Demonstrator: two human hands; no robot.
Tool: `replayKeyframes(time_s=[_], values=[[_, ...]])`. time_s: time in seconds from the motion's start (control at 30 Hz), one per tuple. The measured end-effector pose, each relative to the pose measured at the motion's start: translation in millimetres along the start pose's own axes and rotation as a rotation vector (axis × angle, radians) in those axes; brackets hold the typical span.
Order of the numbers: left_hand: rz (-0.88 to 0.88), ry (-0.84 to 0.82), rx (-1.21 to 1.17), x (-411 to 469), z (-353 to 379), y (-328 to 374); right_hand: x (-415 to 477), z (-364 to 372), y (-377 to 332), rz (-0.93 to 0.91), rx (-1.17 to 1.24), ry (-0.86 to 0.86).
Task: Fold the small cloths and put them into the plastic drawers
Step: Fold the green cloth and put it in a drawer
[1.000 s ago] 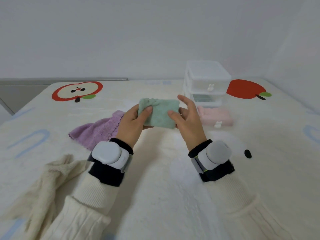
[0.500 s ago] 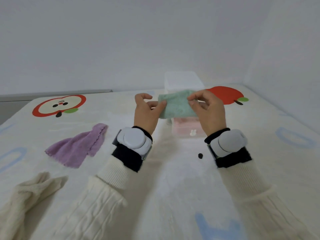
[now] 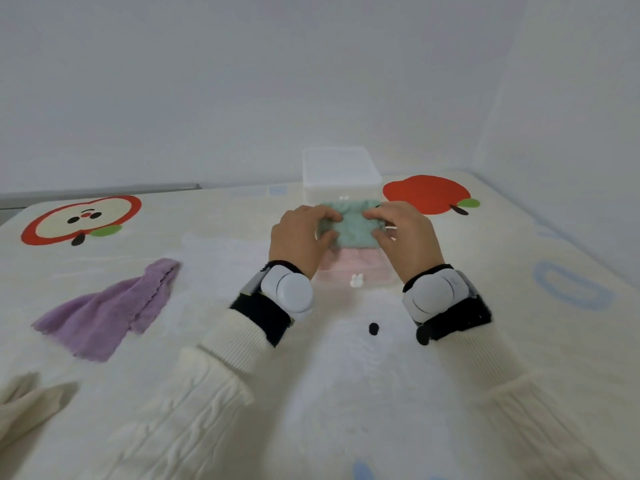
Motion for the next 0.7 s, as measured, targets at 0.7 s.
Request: replayKeyframes(time_s=[0.7], values=[[-0.07, -0.126, 0.596, 9, 11, -1, 19, 8, 2, 0.121, -0.507, -0.161]])
Point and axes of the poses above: each hand's wrist, its own x-axis towards the middle knuckle, its own z-axis out of the palm, y = z × x, the point moved 2 cm from there along x, towards the middle knuckle, and after that the axes turned 8 degrees about z, right-handed, at the moved point
